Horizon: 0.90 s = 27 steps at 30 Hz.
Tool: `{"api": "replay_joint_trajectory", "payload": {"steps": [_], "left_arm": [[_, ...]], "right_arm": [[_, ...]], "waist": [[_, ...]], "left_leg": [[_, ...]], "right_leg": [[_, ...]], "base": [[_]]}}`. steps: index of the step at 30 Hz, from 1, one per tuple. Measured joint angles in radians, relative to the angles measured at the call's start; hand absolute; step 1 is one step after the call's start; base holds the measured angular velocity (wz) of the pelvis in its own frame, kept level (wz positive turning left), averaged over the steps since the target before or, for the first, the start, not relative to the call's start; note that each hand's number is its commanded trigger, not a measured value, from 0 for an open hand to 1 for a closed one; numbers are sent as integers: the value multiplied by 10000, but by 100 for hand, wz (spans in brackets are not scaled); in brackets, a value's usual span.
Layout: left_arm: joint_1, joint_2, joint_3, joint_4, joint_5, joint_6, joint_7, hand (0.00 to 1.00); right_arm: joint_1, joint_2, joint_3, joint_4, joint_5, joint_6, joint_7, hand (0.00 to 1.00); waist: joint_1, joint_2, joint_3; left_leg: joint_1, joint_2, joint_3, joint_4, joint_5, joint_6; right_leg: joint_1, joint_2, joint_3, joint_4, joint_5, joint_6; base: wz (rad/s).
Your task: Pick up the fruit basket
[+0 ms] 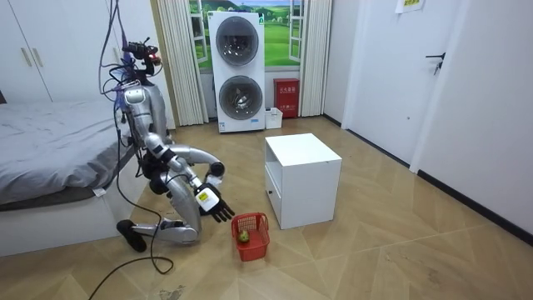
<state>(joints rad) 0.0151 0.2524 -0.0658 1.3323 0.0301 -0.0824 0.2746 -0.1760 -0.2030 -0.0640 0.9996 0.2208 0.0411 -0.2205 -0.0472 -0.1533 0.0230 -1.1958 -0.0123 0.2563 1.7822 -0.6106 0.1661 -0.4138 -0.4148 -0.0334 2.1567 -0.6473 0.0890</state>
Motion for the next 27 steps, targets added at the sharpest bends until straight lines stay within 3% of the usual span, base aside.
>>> {"api": "replay_joint_trajectory", "payload": {"steps": [4, 7, 9, 10, 11, 15, 19, 22, 24, 27], "left_arm": [[534, 7, -208, 0, 2, -132, 49, 0], [671, -63, -383, 14, 8, -133, -65, 0], [729, 15, -378, 7, 15, -123, -131, 0], [656, -187, -402, -10, 20, -91, -230, 0], [598, -224, -593, -65, 11, -132, -328, 0], [367, -192, -663, -74, 17, -258, -558, 0], [351, -183, -890, -98, 15, -257, -910, 0], [344, -191, -1178, -67, 9, -256, -918, 0], [331, -219, -1422, -69, 3, -250, -919, 0], [349, -232, -1802, -36, -267, -232, -915, 0]], "right_arm": [[6, -98, -1, -427, 6, -243, -384, 0], [-54, -284, 34, -630, 1, -521, -625, 0], [-164, -318, 43, -711, -17, -660, -665, 0], [-278, -547, 37, -751, -12, -704, -668, 0], [-356, -604, 40, -759, 4, -704, -701, 0], [-443, -707, 346, -765, 13, -706, -683, 0], [-843, -783, 432, -590, 32, -699, -607, 0], [-1095, -815, 433, -461, 35, -687, -523, 0], [-1232, -829, 433, -331, 39, -624, -473, 0], [-1232, -819, 545, -313, 65, -567, -468, 0]], "waist": [[-174, -185, -24], [-182, -227, -24], [-187, -291, 20], [-103, 32, 130], [-85, 90, 128], [14, 83, 131], [20, 55, 147], [163, 109, 167], [212, 212, 228], [309, 273, 211]], "left_leg": [[29, -73, -245, 321, -46, -174], [-125, -325, -433, 748, -122, -411], [-340, -615, -666, 1267, -116, -599], [-544, -738, -1039, 1484, -116, -799], [-610, -875, -1097, 1388, -101, -915], [-702, -886, -1173, 1330, -90, -997], [-781, -1044, -1273, 1308, -89, -1069], [-838, -1090, -1351, 1240, -273, -1394], [-853, -1094, -1365, 1215, -329, -1411], [-856, -1086, -1232, 1131, -335, -1393]], "right_leg": [[462, 12, -268, 60, -358, -200], [728, 16, -159, 313, -713, -392], [947, 34, 16, 706, -899, -479], [932, 300, 45, 793, -911, -521], [824, 259, 87, 811, -917, -516], [653, 313, 122, 811, -918, -514], [609, 285, 55, 812, -932, -481], [453, 303, 17, 898, -941, -463], [437, 302, -5, 944, -974, -390], [334, 157, 71, 1021, -979, -380]], "base": [[1], [-3], [-22], [-17], [-11], [-2], [5], [7], [4], [0]]}}
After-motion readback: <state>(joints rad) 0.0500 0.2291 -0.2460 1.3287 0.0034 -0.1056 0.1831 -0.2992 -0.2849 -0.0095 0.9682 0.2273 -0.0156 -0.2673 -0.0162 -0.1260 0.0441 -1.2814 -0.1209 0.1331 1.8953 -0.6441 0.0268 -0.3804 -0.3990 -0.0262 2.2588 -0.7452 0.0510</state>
